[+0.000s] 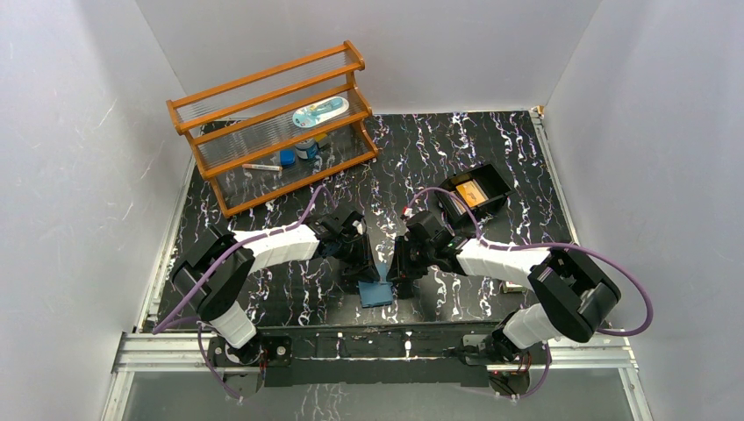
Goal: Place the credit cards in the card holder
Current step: Close the card holder at the center of the board.
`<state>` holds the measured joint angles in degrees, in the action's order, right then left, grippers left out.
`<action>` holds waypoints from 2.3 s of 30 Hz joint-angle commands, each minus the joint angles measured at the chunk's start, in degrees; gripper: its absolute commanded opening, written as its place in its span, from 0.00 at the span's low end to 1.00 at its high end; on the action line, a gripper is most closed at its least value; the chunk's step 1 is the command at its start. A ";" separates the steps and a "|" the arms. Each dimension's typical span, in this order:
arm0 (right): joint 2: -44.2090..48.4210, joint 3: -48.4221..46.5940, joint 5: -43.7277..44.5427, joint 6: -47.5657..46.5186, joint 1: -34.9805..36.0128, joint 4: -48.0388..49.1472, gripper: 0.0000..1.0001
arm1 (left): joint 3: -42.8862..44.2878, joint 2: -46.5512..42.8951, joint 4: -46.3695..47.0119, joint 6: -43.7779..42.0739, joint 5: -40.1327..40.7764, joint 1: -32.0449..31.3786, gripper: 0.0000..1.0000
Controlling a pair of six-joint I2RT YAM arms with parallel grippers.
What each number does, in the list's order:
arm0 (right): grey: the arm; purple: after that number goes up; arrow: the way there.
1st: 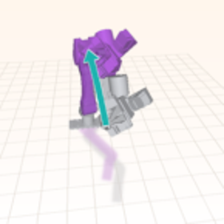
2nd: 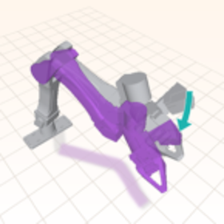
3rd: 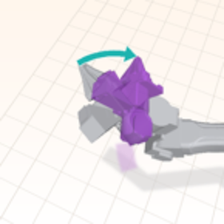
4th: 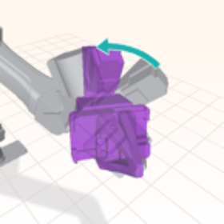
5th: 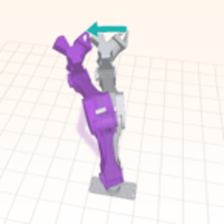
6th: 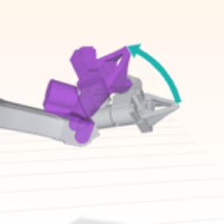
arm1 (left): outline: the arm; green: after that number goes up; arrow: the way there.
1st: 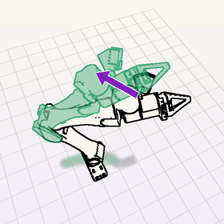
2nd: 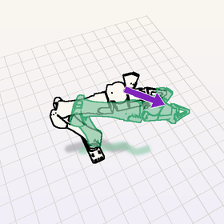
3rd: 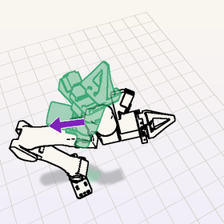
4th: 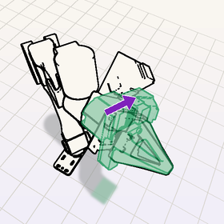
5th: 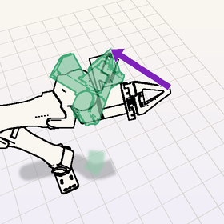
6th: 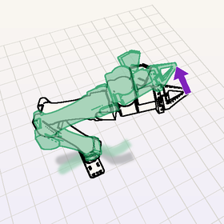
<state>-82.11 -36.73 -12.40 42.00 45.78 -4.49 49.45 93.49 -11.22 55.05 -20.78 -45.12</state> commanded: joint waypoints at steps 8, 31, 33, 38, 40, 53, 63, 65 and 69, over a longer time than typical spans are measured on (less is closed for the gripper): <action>-0.67 -1.05 -3.62 -0.58 0.19 3.89 0.24 | -0.92 1.08 -0.48 -0.48 -0.04 -0.23 0.26; -1.76 -2.09 -5.07 -2.53 1.03 1.57 0.19 | -1.29 1.82 -0.03 -0.38 -0.01 -0.40 0.25; -2.21 -2.29 -5.56 -3.00 1.02 1.41 0.19 | -1.29 2.07 -0.03 -0.40 0.05 -0.40 0.26; -2.66 -3.22 -6.05 -4.39 1.14 0.92 0.19 | -0.97 2.35 0.00 -0.45 0.01 -0.40 0.27; -2.73 -3.61 -5.85 -4.85 1.15 0.29 0.19 | -0.78 2.51 -0.02 -0.46 -0.04 -0.48 0.27; -2.94 -4.78 -5.44 -5.78 1.15 -1.36 0.20 | -0.09 4.18 -1.95 -0.41 0.00 -0.67 0.18; -3.05 -5.32 -5.16 -6.05 1.11 -1.93 0.22 | 1.45 5.32 -3.02 -1.15 -1.20 -0.75 0.11; -3.12 -5.37 -5.17 -6.06 1.15 -1.92 0.23 | 1.74 5.24 -2.74 -1.10 -1.70 -0.82 0.11; -3.36 -5.54 -5.26 -6.48 1.12 -2.31 0.23 | 1.71 4.11 -1.52 -0.13 -3.03 -0.82 0.19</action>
<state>-84.77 -39.66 -15.14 36.03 45.89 -7.16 51.29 96.12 -12.69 54.61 -23.09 -44.80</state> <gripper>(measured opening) 0.229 0.146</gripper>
